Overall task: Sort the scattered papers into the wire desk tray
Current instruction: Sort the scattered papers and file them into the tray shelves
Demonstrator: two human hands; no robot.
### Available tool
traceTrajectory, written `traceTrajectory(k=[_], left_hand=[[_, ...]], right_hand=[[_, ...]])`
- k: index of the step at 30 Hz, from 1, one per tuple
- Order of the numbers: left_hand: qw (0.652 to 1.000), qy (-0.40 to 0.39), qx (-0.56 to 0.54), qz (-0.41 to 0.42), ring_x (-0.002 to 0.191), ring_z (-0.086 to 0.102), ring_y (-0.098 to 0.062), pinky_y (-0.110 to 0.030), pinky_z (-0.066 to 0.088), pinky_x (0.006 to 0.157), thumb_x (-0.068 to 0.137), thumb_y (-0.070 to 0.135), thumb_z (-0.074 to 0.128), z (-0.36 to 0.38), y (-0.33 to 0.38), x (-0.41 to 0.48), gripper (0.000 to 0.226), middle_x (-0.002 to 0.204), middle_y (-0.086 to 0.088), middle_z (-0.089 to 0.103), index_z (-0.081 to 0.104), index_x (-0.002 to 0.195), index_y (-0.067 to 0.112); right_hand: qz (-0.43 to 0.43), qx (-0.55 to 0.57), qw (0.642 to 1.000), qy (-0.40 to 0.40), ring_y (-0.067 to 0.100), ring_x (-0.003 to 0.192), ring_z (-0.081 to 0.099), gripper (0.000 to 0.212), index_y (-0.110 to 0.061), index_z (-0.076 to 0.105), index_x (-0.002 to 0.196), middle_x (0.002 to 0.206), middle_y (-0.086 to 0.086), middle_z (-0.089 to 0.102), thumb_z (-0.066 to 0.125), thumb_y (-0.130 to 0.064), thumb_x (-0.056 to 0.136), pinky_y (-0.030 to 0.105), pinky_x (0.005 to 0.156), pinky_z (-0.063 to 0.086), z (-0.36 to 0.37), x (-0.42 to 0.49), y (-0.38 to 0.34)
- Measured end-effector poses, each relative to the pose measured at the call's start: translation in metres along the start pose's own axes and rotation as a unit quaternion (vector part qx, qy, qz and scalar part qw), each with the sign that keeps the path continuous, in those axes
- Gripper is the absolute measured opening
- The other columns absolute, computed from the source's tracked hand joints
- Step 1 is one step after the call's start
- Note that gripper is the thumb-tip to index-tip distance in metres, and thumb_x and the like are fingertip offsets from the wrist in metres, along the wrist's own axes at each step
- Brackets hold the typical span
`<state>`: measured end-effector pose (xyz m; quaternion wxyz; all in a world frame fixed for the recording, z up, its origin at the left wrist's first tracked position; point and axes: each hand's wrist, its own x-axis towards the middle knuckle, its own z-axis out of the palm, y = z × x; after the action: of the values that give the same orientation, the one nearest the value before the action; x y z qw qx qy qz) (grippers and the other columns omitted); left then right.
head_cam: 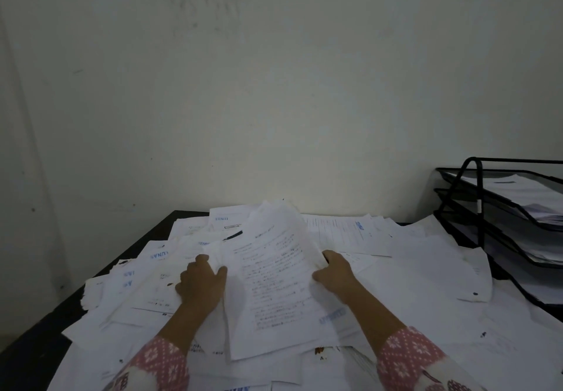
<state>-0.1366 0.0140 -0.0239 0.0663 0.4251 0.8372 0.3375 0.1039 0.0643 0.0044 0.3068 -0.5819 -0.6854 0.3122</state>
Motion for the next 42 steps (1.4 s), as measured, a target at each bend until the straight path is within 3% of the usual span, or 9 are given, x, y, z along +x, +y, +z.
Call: traceTrajectory(k=[3, 6, 8, 13, 20, 25, 29, 32, 42], left_hand=[[0.99, -0.044, -0.132, 0.013, 0.122, 0.047, -0.031, -0.044, 0.037, 0.102, 0.089, 0.045, 0.056, 0.002, 0.014, -0.007, 0.064, 0.136, -0.013, 0.047, 0.035, 0.138, 0.01], [0.926, -0.139, -0.351, 0.006, 0.117, 0.052, -0.028, -0.036, 0.044, 0.093, 0.088, 0.036, 0.062, -0.001, 0.041, -0.016, 0.066, 0.134, -0.011, 0.049, 0.032, 0.14, 0.009], [0.909, -0.144, -0.389, 0.026, 0.117, 0.051, -0.027, -0.036, 0.045, 0.092, 0.087, 0.028, 0.064, -0.004, 0.06, -0.02, 0.061, 0.133, -0.01, 0.05, 0.034, 0.137, 0.009], [0.905, -0.068, -0.408, 0.102, 0.129, 0.042, -0.029, -0.046, 0.037, 0.107, 0.092, 0.018, 0.058, -0.014, 0.108, -0.024, 0.057, 0.141, -0.01, 0.042, 0.03, 0.14, 0.007], [0.881, -0.035, -0.431, 0.191, 0.102, 0.056, -0.019, -0.023, 0.05, 0.078, 0.091, 0.017, 0.059, -0.026, 0.145, -0.042, 0.03, 0.113, -0.004, 0.056, 0.044, 0.115, 0.008], [0.892, -0.066, -0.418, 0.161, 0.116, 0.053, -0.031, -0.044, 0.05, 0.093, 0.099, 0.024, 0.044, -0.02, 0.153, -0.045, 0.04, 0.129, -0.015, 0.051, 0.035, 0.131, 0.001], [0.864, -0.063, -0.463, 0.186, 0.089, 0.059, -0.019, -0.021, 0.05, 0.065, 0.099, 0.022, 0.044, -0.023, 0.158, -0.056, 0.012, 0.097, 0.0, 0.058, 0.041, 0.102, 0.011], [0.871, -0.051, -0.441, 0.21, 0.094, 0.058, -0.017, -0.023, 0.051, 0.071, 0.096, 0.024, 0.05, -0.025, 0.159, -0.063, 0.027, 0.107, 0.001, 0.056, 0.039, 0.118, 0.014], [0.89, -0.05, -0.413, 0.189, 0.088, 0.057, -0.019, -0.021, 0.046, 0.062, 0.096, 0.028, 0.051, -0.023, 0.165, -0.068, 0.023, 0.105, -0.004, 0.056, 0.042, 0.11, 0.013]], right_hand=[[-0.005, 0.102, 0.995, 0.016, 0.02, 0.091, 0.052, 0.022, -0.007, 0.053, 0.105, 0.101, 0.008, 0.055, 0.062, -0.002, 0.085, 0.027, 0.073, 0.043, -0.018, -0.002, 0.004], [-0.033, 0.193, 0.98, 0.036, 0.02, 0.092, 0.055, 0.022, -0.013, 0.052, 0.105, 0.101, 0.004, 0.058, 0.062, -0.004, 0.087, 0.023, 0.069, 0.046, -0.037, -0.005, 0.007], [-0.05, 0.232, 0.97, 0.051, 0.02, 0.092, 0.057, 0.024, -0.015, 0.053, 0.107, 0.102, 0.002, 0.06, 0.062, -0.006, 0.087, 0.025, 0.072, 0.049, -0.048, -0.006, 0.006], [-0.103, 0.235, 0.958, 0.127, 0.021, 0.091, 0.061, 0.018, -0.014, 0.054, 0.105, 0.096, -0.001, 0.061, 0.062, -0.015, 0.089, 0.021, 0.066, 0.048, -0.077, -0.007, -0.005], [-0.138, 0.235, 0.935, 0.227, 0.012, 0.081, 0.056, 0.027, -0.012, 0.043, 0.116, 0.093, -0.004, 0.056, 0.056, -0.011, 0.091, 0.018, 0.061, 0.045, -0.109, -0.007, -0.017], [-0.135, 0.222, 0.938, 0.231, 0.018, 0.086, 0.055, 0.015, -0.006, 0.043, 0.108, 0.094, 0.001, 0.054, 0.043, -0.005, 0.094, 0.024, 0.066, 0.049, -0.114, -0.009, -0.015], [-0.146, 0.237, 0.929, 0.246, 0.012, 0.082, 0.056, 0.018, -0.008, 0.041, 0.11, 0.096, 0.0, 0.054, 0.048, -0.012, 0.094, 0.022, 0.062, 0.049, -0.122, -0.015, -0.016], [-0.161, 0.265, 0.922, 0.232, 0.007, 0.083, 0.057, 0.027, -0.018, 0.037, 0.116, 0.096, -0.009, 0.053, 0.051, -0.013, 0.094, 0.019, 0.063, 0.048, -0.128, -0.02, -0.017], [-0.151, 0.228, 0.942, 0.196, 0.014, 0.089, 0.057, 0.013, -0.014, 0.043, 0.108, 0.095, -0.006, 0.055, 0.048, -0.013, 0.096, 0.019, 0.064, 0.046, -0.138, -0.024, -0.017]])
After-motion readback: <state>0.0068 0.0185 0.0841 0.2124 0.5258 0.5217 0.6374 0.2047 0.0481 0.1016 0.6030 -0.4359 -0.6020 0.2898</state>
